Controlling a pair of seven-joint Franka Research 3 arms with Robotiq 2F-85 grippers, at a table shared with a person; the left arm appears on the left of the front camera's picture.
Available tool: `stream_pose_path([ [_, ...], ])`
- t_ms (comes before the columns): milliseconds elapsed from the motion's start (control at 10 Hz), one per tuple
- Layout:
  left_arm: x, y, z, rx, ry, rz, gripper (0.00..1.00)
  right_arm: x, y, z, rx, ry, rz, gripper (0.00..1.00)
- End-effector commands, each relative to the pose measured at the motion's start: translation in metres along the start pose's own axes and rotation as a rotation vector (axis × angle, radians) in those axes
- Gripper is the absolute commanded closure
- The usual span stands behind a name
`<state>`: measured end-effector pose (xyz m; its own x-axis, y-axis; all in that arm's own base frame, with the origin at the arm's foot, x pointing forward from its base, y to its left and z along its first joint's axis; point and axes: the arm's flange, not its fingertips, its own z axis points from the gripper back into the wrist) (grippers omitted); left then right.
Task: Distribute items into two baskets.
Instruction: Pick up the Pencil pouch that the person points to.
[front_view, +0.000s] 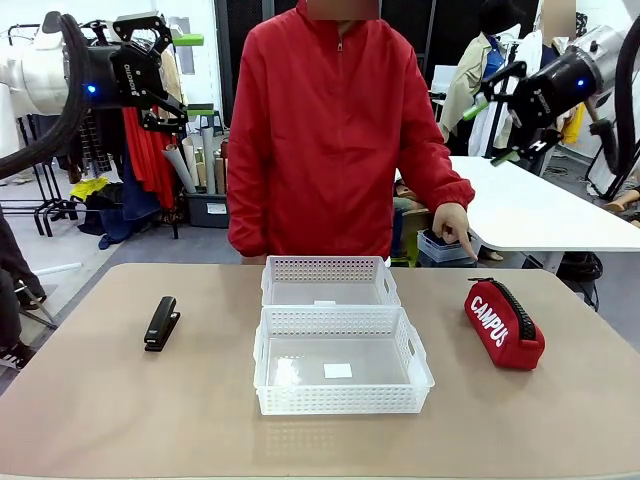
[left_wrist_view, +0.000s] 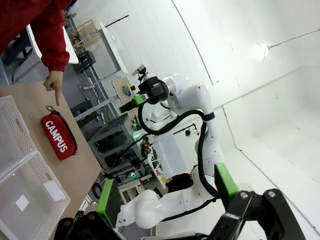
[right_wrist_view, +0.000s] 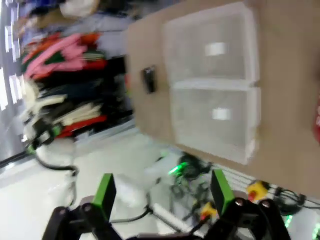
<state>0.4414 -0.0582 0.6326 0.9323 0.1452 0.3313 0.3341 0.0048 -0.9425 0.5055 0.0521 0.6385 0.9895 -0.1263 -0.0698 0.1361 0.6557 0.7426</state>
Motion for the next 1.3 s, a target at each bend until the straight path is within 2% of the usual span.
stream_pose_path([
  [0, -0.002, -0.001, 0.001, -0.003, -0.003, -0.001, 0.0, 0.003, -0.002, -0.003, -0.26, -0.086, -0.088, 0.0],
  [100, -0.002, -0.001, 0.001, -0.003, -0.003, -0.001, 0.0, 0.005, -0.014, -0.007, -0.352, -0.123, -0.118, 0.0],
  [200, -0.002, -0.001, 0.001, -0.003, -0.003, -0.001, 0.0, 0.007, -0.022, -0.008, -0.419, -0.12, -0.114, 0.0],
  [300, -0.002, -0.001, 0.001, -0.003, -0.003, -0.001, 0.0, 0.009, -0.036, -0.011, -0.503, -0.142, -0.053, 0.0],
  [600, -0.002, -0.001, 0.001, -0.003, -0.003, -0.001, 0.0, 0.013, -0.082, -0.024, -0.718, -0.023, -0.023, 0.0],
  [800, -0.002, -0.001, 0.001, -0.003, -0.003, -0.001, 0.0, 0.02, -0.099, -0.032, -0.734, 0.026, -0.023, 0.0],
  [900, -0.002, -0.001, 0.001, -0.003, -0.003, -0.001, 0.0, 0.021, -0.098, -0.032, -0.697, 0.015, 0.015, 0.0],
  [1000, -0.002, -0.001, 0.001, -0.003, -0.003, -0.001, 0.0, 0.018, -0.102, -0.033, -0.722, 0.006, -0.057, 0.0],
  [1200, -0.002, -0.001, 0.001, -0.003, -0.003, -0.001, 0.0, 0.018, -0.102, -0.033, -0.722, 0.006, -0.057, 0.0],
])
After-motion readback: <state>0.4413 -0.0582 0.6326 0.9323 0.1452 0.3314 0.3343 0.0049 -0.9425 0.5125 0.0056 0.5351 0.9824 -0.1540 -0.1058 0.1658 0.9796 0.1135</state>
